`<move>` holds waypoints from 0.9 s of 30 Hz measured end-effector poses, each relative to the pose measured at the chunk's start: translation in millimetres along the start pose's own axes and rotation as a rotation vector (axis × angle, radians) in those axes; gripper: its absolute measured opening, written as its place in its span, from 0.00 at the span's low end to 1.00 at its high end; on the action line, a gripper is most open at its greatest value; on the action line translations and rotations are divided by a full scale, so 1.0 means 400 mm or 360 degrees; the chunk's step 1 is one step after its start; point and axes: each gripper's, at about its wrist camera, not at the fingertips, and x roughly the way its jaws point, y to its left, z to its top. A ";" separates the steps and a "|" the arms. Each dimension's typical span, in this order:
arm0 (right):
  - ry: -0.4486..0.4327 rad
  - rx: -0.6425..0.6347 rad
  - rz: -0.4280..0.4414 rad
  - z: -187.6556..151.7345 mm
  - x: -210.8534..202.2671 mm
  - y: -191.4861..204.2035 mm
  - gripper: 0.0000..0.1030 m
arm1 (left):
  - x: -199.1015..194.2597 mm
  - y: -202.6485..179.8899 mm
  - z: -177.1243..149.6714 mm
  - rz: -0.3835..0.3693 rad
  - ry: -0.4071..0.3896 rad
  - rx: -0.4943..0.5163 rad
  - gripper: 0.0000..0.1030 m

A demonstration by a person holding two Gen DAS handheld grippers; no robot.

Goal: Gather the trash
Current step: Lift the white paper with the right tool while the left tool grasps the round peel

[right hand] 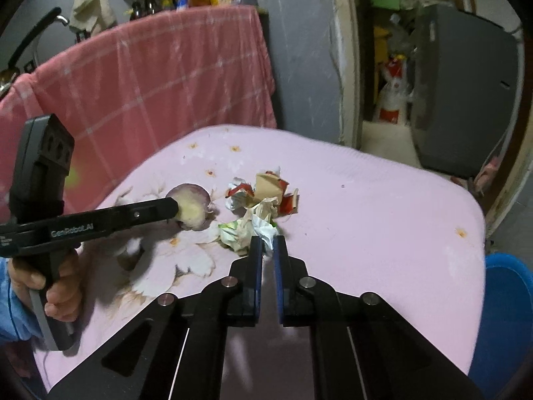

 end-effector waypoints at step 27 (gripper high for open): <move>-0.0889 0.0083 -0.0358 -0.042 -0.428 0.021 0.05 | -0.130 -0.360 -0.017 -0.0181 -0.0596 0.0363 0.05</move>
